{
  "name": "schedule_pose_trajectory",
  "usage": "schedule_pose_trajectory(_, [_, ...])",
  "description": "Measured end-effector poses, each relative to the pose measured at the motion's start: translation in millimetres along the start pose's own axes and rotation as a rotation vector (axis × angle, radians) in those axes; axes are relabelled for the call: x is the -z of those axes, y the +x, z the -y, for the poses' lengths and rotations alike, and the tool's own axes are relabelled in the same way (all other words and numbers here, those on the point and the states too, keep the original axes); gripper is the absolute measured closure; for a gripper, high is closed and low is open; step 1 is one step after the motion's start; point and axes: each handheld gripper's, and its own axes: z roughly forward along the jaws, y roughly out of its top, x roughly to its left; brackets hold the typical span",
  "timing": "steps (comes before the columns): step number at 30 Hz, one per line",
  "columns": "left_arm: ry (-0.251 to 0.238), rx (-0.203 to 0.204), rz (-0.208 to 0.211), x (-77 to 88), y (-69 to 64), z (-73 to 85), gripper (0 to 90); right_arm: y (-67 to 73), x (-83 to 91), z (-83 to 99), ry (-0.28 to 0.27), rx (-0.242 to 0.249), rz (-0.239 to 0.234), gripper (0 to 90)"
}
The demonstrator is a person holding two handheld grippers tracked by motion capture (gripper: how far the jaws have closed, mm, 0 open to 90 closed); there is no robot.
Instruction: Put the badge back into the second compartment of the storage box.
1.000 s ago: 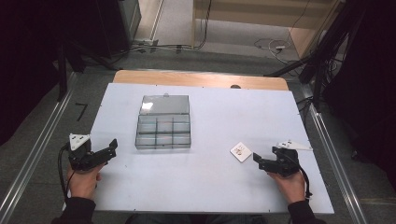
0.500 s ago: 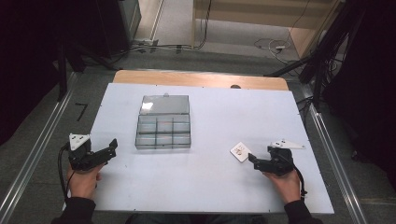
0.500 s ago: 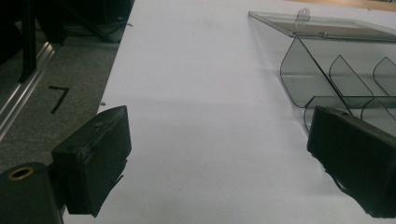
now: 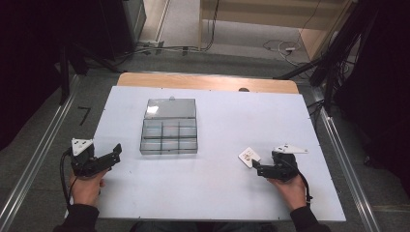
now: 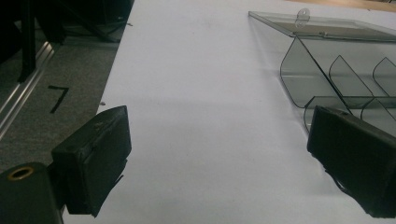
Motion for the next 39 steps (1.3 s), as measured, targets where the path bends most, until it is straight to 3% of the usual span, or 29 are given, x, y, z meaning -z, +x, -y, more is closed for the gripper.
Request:
schedule_pose_trajectory(16, [0.000,0.002,0.001,0.1,0.2,0.0,6.4,8.6,-9.9,-2.9,0.017,0.023,-0.011,10.5])
schedule_pose_trajectory(29, [-0.004,0.004,0.002,0.1,0.5,-0.1,6.5,19.0,-25.0,-4.2,0.043,0.080,-0.010,11.2])
schedule_pose_trajectory(39, [-0.002,-0.001,0.002,0.3,0.2,0.0,6.5,23.7,-27.3,-4.5,0.044,0.122,0.005,20.7])
